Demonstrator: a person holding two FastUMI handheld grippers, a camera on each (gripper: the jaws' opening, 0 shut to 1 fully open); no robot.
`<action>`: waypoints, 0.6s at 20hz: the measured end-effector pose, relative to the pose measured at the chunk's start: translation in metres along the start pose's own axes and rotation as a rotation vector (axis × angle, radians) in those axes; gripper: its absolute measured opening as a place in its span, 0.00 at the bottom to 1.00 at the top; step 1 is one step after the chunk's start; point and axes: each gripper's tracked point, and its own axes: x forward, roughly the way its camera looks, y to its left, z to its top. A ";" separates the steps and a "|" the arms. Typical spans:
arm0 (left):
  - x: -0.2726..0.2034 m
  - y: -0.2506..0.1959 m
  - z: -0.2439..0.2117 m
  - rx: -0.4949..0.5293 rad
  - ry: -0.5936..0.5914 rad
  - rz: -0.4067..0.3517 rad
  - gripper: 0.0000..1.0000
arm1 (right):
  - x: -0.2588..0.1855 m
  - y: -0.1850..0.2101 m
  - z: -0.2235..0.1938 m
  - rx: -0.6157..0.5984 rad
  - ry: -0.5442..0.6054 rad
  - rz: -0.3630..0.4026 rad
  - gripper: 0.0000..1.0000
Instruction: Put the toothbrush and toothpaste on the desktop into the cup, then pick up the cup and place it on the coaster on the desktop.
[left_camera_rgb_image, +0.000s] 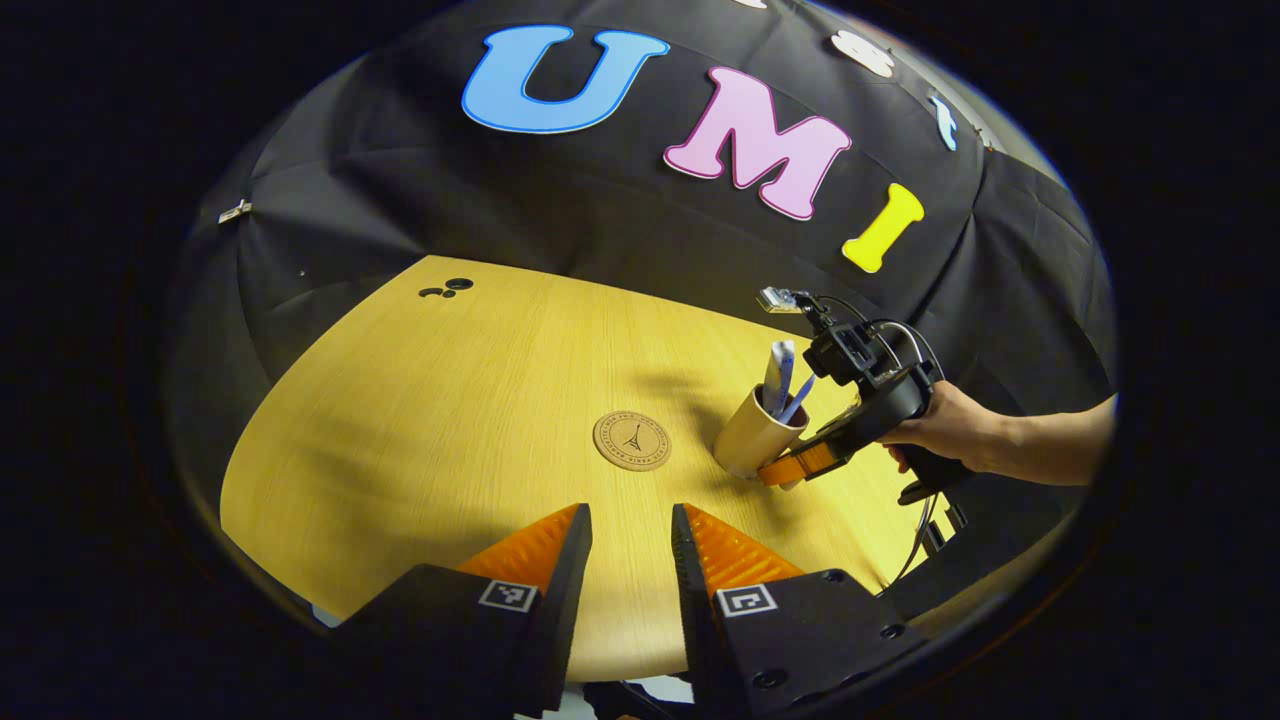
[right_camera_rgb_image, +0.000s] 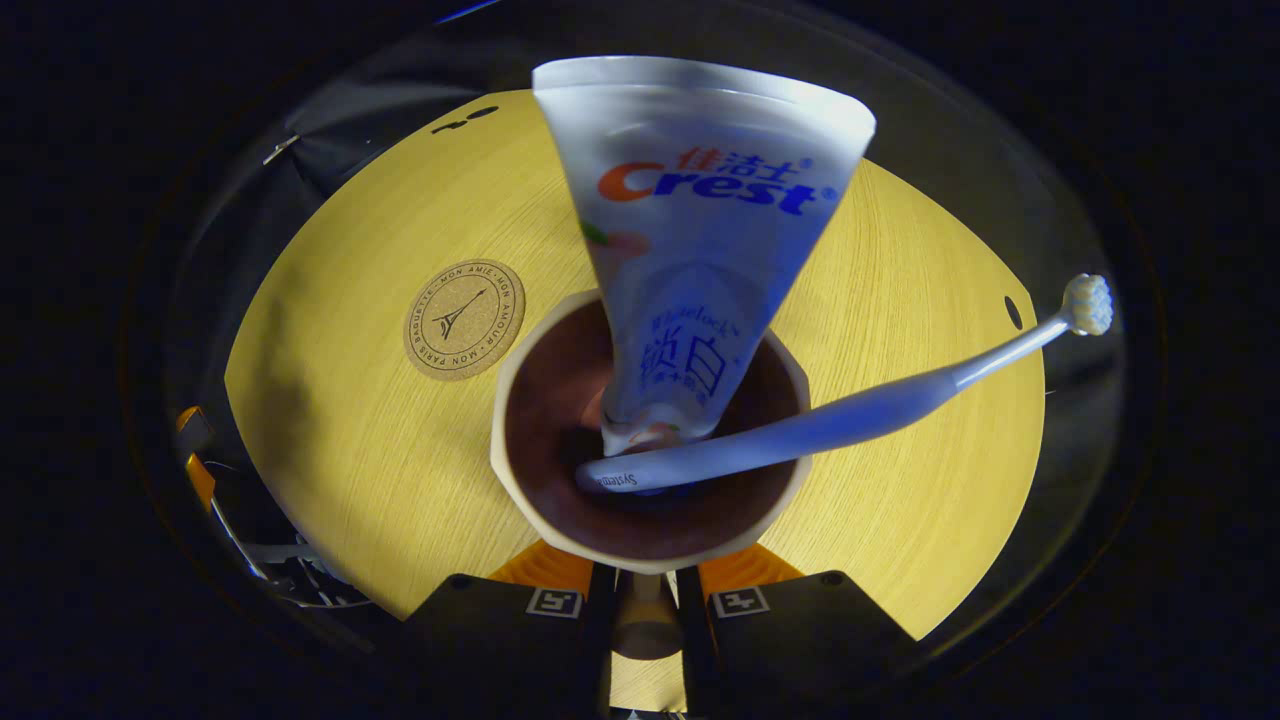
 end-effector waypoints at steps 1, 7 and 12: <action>0.000 0.001 0.001 -0.004 -0.001 0.000 0.51 | 0.003 0.000 0.000 -0.007 -0.002 0.006 0.31; 0.001 0.004 0.003 -0.006 -0.004 -0.004 0.51 | -0.005 0.009 0.014 -0.009 -0.046 0.025 0.30; -0.002 0.009 0.002 0.002 -0.003 -0.010 0.51 | -0.010 0.031 0.039 -0.040 -0.073 0.039 0.30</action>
